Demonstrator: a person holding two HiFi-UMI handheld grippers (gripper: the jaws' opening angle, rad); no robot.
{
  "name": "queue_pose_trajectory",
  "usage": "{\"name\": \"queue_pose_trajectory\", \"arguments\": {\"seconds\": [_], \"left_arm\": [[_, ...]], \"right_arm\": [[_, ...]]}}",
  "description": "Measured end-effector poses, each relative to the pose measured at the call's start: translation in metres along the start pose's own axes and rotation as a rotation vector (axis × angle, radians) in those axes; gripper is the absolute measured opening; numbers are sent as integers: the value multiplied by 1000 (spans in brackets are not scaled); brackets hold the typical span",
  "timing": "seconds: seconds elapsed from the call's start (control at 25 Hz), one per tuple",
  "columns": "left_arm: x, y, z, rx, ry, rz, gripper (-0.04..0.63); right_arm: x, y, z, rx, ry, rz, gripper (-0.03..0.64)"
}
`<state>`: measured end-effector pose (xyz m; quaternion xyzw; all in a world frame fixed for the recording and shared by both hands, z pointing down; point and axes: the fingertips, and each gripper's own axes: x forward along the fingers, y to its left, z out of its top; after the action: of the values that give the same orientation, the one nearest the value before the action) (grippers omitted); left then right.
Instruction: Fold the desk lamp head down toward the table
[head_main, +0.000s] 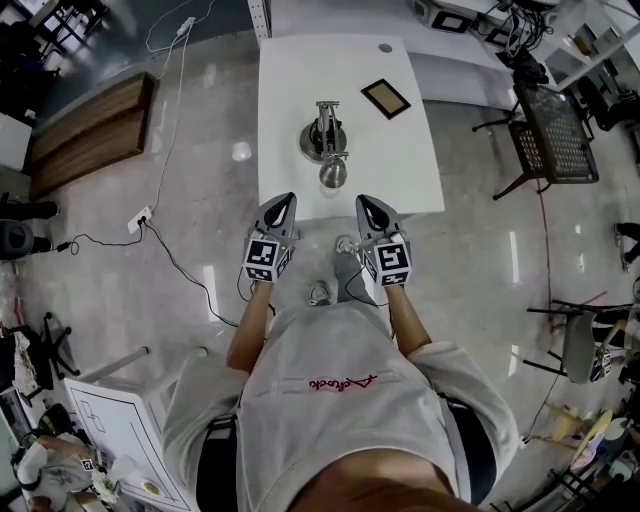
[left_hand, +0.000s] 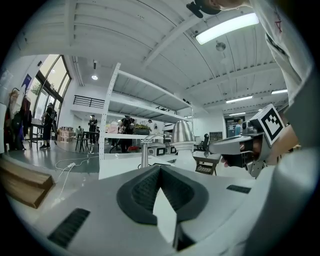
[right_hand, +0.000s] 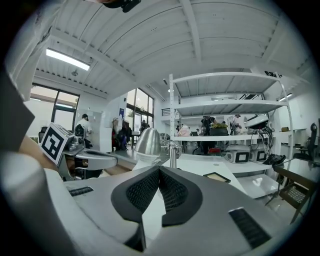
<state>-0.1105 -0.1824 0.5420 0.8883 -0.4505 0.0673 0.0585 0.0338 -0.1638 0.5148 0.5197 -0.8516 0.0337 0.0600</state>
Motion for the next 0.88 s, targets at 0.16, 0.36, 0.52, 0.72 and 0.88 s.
{"name": "queue_pose_trajectory", "arguments": {"seconds": [0.16,0.36,0.52,0.72,0.88], "left_arm": [[13,4,-2,-2,13,5,8],[32,12,0,5,13,23,8],[43,22,3,7,11,39,8],[53,33,-3,-1,33,48,8],[61,36,-16,-13,61,34,8]], "right_arm": [[13,-11,2,1,-4,9,18],[30,-26,6,-5,-13,27,18],[41,-33,6,-5,-10,35,18],[54,-40,2,6,6,41,18],[60,-41,-7,20,26,43,18]]}}
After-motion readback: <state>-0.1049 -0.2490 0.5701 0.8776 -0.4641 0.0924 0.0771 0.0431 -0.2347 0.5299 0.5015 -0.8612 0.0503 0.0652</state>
